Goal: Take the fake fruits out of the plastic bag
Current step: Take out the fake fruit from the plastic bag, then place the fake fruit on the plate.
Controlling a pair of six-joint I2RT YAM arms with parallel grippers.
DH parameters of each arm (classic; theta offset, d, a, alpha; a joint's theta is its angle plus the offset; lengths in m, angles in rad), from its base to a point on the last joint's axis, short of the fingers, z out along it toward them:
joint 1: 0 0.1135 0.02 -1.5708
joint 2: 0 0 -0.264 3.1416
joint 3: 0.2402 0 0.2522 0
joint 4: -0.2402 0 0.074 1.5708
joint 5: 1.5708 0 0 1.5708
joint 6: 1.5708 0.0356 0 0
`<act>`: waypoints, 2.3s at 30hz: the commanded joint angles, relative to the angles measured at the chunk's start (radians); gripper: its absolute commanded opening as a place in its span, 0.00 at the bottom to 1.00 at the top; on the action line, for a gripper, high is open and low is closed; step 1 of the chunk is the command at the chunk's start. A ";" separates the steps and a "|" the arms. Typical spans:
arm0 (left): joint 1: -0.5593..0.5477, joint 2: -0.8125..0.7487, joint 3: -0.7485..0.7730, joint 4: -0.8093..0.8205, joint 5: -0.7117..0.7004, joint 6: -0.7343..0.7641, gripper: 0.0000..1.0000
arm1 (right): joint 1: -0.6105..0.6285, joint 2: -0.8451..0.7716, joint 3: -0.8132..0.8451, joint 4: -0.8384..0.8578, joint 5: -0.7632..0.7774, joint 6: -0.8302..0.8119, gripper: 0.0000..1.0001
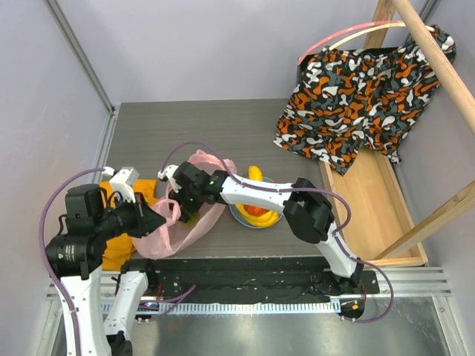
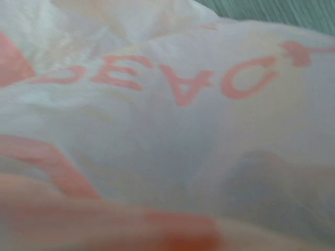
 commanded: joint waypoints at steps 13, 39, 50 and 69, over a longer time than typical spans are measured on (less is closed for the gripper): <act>0.008 -0.007 0.004 -0.148 -0.017 -0.033 0.00 | 0.009 0.096 0.151 -0.057 0.065 -0.061 0.82; 0.014 0.123 -0.094 0.430 -0.087 -0.222 0.00 | -0.195 -0.389 0.122 -0.221 -0.524 -0.248 0.24; 0.014 0.409 0.035 0.669 -0.372 -0.201 0.00 | -0.237 -0.486 0.289 -0.319 -0.481 -0.240 0.22; 0.036 0.509 0.164 0.795 -0.267 -0.251 0.30 | -0.667 -0.529 -0.229 -0.275 -0.478 -0.229 0.21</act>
